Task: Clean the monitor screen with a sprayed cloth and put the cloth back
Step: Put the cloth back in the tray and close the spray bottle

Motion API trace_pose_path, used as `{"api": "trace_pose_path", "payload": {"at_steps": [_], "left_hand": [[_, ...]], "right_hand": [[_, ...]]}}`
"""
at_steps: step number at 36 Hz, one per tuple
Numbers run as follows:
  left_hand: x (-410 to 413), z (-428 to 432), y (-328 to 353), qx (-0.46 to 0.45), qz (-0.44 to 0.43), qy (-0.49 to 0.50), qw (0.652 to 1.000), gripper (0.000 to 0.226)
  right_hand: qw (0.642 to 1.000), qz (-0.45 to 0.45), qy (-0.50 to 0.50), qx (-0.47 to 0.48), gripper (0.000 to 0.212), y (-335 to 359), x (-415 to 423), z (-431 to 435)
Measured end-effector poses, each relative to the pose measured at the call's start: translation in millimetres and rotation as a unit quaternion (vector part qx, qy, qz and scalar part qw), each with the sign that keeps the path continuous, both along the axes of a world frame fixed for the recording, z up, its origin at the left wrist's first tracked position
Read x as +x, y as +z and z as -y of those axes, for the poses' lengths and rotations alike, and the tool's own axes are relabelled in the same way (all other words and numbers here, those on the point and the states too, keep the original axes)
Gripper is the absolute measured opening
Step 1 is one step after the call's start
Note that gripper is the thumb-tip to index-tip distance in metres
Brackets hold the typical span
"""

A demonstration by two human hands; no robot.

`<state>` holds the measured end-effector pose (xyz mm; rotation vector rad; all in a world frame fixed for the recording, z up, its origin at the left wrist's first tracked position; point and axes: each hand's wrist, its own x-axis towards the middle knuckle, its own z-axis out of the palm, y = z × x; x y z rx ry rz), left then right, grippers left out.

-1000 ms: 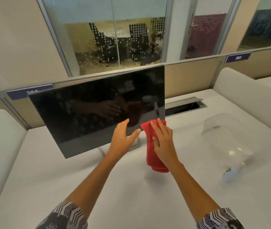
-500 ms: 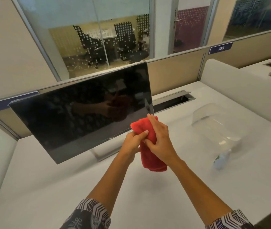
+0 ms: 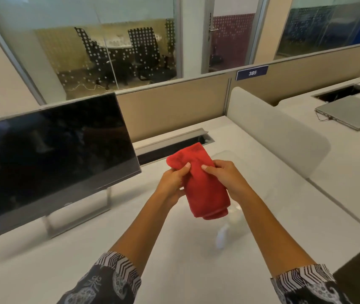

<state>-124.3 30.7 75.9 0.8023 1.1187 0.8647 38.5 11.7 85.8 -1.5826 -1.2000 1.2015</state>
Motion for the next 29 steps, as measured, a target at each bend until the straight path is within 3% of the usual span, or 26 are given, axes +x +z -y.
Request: {"api": "trace_pose_path", "payload": {"at_steps": [4, 12, 18, 24, 29], "left_hand": [[56, -18, -4, -0.036, 0.006, -0.014, 0.999, 0.037], [135, -51, -14, -0.145, 0.004, 0.024, 0.989, 0.033], [162, -62, -28, -0.209, -0.028, 0.043, 0.977, 0.026], [180, -70, -39, -0.254, -0.020, 0.068, 0.965, 0.023], [189, -75, -46, -0.281, 0.014, 0.071, 0.957, 0.028]], "right_hand": [[0.999, 0.048, -0.023, -0.004, 0.009, -1, 60, -20], [0.979, 0.191, -0.020, -0.062, 0.026, -32, 121, -65], [0.939, 0.331, 0.015, -0.092, 0.030, -61, 125, -83], [0.881, 0.470, 0.055, -0.012, 0.024, -79, 110, -82], [0.852, 0.513, 0.100, 0.024, 0.028, -95, 110, -84]]}}
